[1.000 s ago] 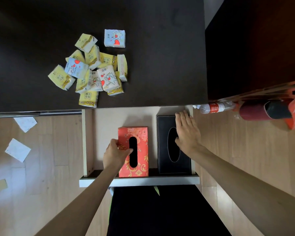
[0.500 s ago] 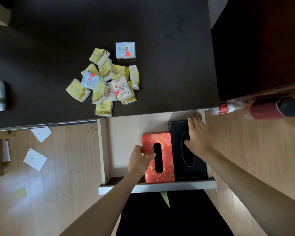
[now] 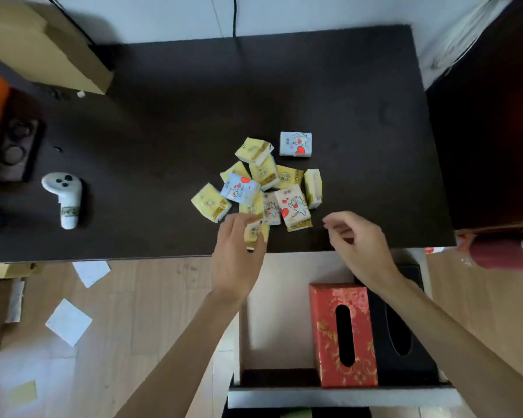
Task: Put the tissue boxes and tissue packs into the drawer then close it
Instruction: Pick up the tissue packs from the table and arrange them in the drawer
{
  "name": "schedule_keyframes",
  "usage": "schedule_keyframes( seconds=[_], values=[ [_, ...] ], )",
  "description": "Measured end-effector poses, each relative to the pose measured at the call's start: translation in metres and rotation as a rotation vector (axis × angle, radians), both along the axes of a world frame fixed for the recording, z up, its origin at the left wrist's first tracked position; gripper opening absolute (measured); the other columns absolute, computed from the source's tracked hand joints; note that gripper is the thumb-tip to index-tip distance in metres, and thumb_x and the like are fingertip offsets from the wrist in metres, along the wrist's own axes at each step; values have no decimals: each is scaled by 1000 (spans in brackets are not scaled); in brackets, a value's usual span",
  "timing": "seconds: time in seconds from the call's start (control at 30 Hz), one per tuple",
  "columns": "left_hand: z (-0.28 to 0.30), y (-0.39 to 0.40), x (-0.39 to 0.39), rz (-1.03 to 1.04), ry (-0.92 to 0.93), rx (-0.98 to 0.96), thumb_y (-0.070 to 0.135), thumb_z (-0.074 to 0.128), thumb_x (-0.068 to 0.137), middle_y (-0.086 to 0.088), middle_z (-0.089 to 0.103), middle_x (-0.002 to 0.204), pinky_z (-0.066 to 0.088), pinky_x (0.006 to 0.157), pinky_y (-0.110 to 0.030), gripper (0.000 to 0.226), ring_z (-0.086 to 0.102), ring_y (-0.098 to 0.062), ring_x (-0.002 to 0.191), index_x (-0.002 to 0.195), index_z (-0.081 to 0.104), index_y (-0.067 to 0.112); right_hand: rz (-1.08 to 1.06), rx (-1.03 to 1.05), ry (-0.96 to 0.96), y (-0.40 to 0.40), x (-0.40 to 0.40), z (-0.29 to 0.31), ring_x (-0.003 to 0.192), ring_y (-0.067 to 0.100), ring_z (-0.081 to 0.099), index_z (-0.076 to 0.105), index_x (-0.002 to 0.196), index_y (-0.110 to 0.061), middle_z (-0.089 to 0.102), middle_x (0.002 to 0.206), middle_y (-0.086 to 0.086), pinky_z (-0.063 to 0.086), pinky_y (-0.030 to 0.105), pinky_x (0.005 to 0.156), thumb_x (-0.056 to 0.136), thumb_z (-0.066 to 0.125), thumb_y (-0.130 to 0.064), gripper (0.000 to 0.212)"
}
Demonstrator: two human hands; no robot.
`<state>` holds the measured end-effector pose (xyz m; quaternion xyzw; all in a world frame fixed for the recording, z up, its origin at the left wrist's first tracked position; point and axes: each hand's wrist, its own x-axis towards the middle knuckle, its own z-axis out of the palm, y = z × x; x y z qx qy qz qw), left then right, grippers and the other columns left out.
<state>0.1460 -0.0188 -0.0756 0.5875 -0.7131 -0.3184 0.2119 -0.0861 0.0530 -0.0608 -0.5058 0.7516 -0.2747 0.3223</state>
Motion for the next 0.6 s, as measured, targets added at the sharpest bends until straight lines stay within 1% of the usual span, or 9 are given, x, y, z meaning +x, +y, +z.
schedule_keyframes(
  seconds=[0.1, 0.17, 0.23, 0.3, 0.33, 0.4, 0.47, 0.53, 0.6],
  values=[
    [-11, -33, 10, -247, -263, -4, 25, 72, 86, 5, 47, 136, 56, 76, -32, 50, 45, -15, 124, 131, 50, 27, 144, -66, 266, -44, 22, 2, 115, 7, 56, 65, 126, -22, 62, 127, -7, 48, 22, 86, 91, 71, -16, 36],
    [-19, -45, 14, -350, -345, -41, 25, 72, 86, 2, 46, 136, 57, 73, -34, 48, 48, -19, 122, 130, 53, 25, 100, -72, 377, -67, 27, -3, 125, 10, 49, 59, 132, -22, 54, 139, -4, 48, 25, 88, 89, 74, -20, 45],
    [-23, -54, 17, -357, -321, -73, 27, 68, 90, 4, 49, 129, 57, 68, -35, 34, 54, -17, 113, 123, 60, 26, -86, -16, 343, -84, 28, -10, 126, 14, 51, 53, 138, -21, 51, 145, -1, 51, 30, 90, 89, 74, -26, 53],
    [-22, -60, 22, -310, -245, -68, 31, 63, 94, 8, 53, 118, 57, 65, -36, 21, 58, -13, 102, 114, 66, 25, -276, 146, 238, -97, 27, -20, 130, 20, 55, 48, 147, -18, 52, 149, 4, 49, 37, 97, 94, 69, -30, 58],
    [-20, -61, 25, -286, -200, -74, 32, 61, 95, 10, 56, 113, 56, 63, -35, 18, 59, -12, 97, 111, 68, 25, -350, 232, 166, -101, 25, -24, 131, 23, 57, 48, 148, -16, 55, 148, 5, 49, 40, 100, 96, 66, -30, 57],
    [-12, -57, 31, -245, -116, -117, 30, 62, 95, 11, 60, 105, 56, 61, -35, 14, 60, -9, 89, 106, 70, 24, -491, 320, 3, -102, 20, -26, 123, 25, 63, 57, 142, -15, 64, 140, 7, 52, 42, 102, 98, 62, -28, 46],
    [-2, -47, 36, -242, -45, -181, 24, 65, 94, 10, 64, 102, 56, 60, -33, 11, 61, -8, 86, 103, 71, 22, -606, 290, -76, -94, 14, -24, 115, 25, 67, 66, 133, -16, 70, 130, 7, 55, 47, 100, 99, 62, -24, 35],
    [5, -30, 38, -276, 7, -248, 20, 69, 91, 8, 65, 101, 54, 57, -28, 11, 61, -8, 87, 102, 72, 20, -625, 183, 9, -78, 8, -18, 112, 23, 68, 68, 128, -16, 72, 125, 6, 56, 45, 96, 99, 61, -22, 31],
    [7, -13, 34, -357, 28, -293, 19, 68, 91, 6, 66, 102, 50, 53, -23, 11, 61, -9, 87, 99, 74, 18, -565, 54, 223, -56, -1, -11, 102, 17, 67, 68, 125, -16, 72, 118, 4, 53, 32, 81, 99, 62, -22, 27]
  ],
)
